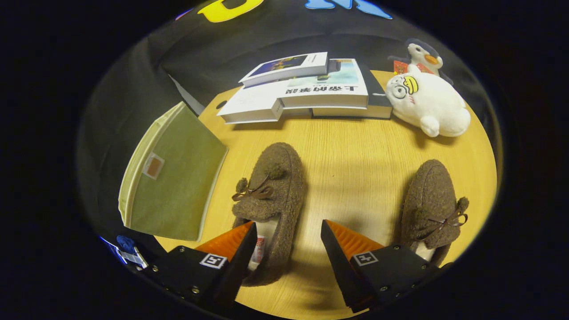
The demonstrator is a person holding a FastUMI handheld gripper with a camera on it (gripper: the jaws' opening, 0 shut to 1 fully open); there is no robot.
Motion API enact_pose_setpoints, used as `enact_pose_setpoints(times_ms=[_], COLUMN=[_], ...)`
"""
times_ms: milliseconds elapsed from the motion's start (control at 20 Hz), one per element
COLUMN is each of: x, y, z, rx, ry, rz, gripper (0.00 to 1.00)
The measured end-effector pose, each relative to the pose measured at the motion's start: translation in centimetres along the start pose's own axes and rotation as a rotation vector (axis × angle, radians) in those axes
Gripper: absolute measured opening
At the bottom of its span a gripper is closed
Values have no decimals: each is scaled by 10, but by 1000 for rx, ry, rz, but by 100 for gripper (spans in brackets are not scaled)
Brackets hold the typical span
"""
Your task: Open the storage box then place both shoes into the box .Put the left shoe in first, then the right shoe, with the right side of both shoes facing outward in a uniform manner.
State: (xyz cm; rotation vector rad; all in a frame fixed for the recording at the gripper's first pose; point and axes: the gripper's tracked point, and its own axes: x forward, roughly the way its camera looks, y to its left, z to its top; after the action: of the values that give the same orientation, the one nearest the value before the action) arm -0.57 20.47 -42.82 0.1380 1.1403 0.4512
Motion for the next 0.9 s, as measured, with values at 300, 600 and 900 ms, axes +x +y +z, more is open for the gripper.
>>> enact_pose_setpoints(times_ms=[300, 600, 900], x=[32, 23, -19], y=[7, 9, 25], z=[10, 18, 25], rx=[72, 69, 36], ry=[45, 52, 87], rz=[-2, -47, -36], gripper=[58, 2, 2])
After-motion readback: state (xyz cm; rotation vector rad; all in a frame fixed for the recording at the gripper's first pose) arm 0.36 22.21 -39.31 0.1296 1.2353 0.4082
